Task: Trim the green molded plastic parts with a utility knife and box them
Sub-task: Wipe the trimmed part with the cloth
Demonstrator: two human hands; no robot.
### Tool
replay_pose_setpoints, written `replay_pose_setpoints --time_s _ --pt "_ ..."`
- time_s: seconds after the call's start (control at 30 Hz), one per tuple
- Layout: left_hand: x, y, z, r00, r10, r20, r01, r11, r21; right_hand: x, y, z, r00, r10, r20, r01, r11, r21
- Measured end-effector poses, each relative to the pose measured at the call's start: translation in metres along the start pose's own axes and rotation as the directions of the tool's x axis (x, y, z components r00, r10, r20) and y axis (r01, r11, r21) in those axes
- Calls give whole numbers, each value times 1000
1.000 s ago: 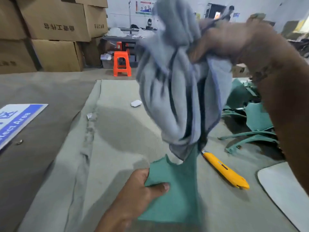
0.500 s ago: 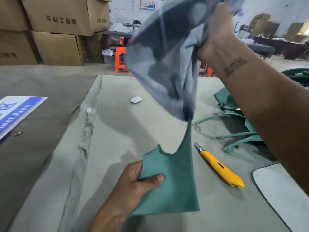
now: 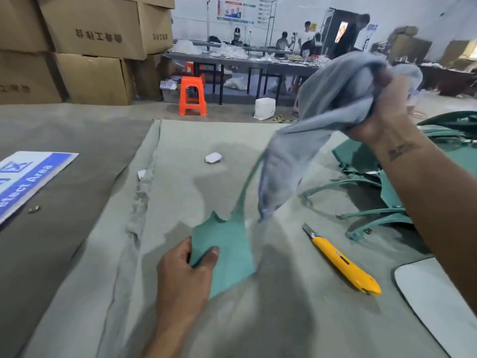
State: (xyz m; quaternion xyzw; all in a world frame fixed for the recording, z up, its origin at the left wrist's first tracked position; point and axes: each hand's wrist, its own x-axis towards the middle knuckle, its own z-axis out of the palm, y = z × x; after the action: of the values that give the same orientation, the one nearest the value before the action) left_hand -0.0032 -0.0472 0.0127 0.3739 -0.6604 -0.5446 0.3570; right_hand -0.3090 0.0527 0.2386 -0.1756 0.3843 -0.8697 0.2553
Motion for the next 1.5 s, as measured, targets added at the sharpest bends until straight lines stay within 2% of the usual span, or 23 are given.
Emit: replay_pose_setpoints --time_s 0.1,0.2,0.27,0.33,0.4,0.43,0.47,0.5,0.53,0.6,0.63,0.7,0.83,0.97,1.03,1.13,1.23,1.3,1.37,1.4,1.43,1.47,1.5 --pt "2 0 -2 971 109 -213 -80 987 139 -8 15 -21 988 98 117 -101 995 22" --pt "0 1 1 959 117 -257 -93 990 104 -13 48 -24 976 184 120 -180 983 -41" --pt "1 0 1 959 104 -263 -79 992 102 -15 78 -21 954 298 40 -283 936 -207" --pt "3 -1 0 958 94 -272 -69 993 99 -20 106 -19 898 415 -144 -432 776 -460" --pt "3 -2 0 957 95 -274 -69 993 100 -24 127 -22 883 295 -365 -468 501 -728" --pt "4 -2 1 956 94 -279 -68 992 104 -25 133 -25 910 108 -400 -410 371 -833" --pt "4 -2 2 955 90 -284 -62 992 106 -26 137 -26 930 -124 -346 -303 274 -913" --pt "4 -2 3 955 87 -285 -62 993 96 -29 137 -21 918 -329 -221 -156 212 -965" --pt "4 -2 4 954 95 -284 -74 994 83 -33 136 -14 902 -429 -53 37 200 -979" --pt "2 0 4 957 113 -269 -101 993 56 -43 131 12 909 -349 230 346 320 -882" --pt "1 0 5 960 122 -251 -113 992 51 -47 130 24 917 -253 310 388 369 -845" --pt "-1 2 5 964 145 -223 -137 989 53 -52 126 40 912 -185 366 409 350 -843" --pt "-2 5 9 961 152 -229 -140 988 68 -48 106 45 910 -234 342 393 229 -891" --pt "-2 4 11 945 200 -258 -171 977 130 -41 86 44 899 -159 409 398 -99 -912" --pt "-2 3 10 945 203 -255 -171 975 143 -41 82 46 848 -133 514 511 -54 -858" --pt "0 2 11 952 144 -272 -125 988 86 -39 81 42 817 -234 528 574 244 -781" --pt "1 5 10 950 29 -311 -59 994 -88 -27 94 21 917 -296 267 380 449 -809" --pt "4 7 9 944 -62 -325 -23 968 -251 -19 108 6 981 -180 79 173 598 -782" --pt "6 10 6 932 -175 -316 25 903 -428 -13 120 1 984 -72 -162 -38 807 -590" --pt "7 11 5 924 -231 -304 48 860 -508 -11 125 -1 959 -52 -278 -76 899 -431" --pt "8 12 4 919 -276 -282 72 819 -569 -8 133 -5 934 -79 -347 -50 936 -348" --pt "8 14 4 919 -307 -248 99 788 -607 -9 141 -10 919 -164 -359 -15 894 -448" --pt "8 15 4 922 -325 -210 128 768 -628 -10 150 -16 926 -233 -298 0 788 -615"
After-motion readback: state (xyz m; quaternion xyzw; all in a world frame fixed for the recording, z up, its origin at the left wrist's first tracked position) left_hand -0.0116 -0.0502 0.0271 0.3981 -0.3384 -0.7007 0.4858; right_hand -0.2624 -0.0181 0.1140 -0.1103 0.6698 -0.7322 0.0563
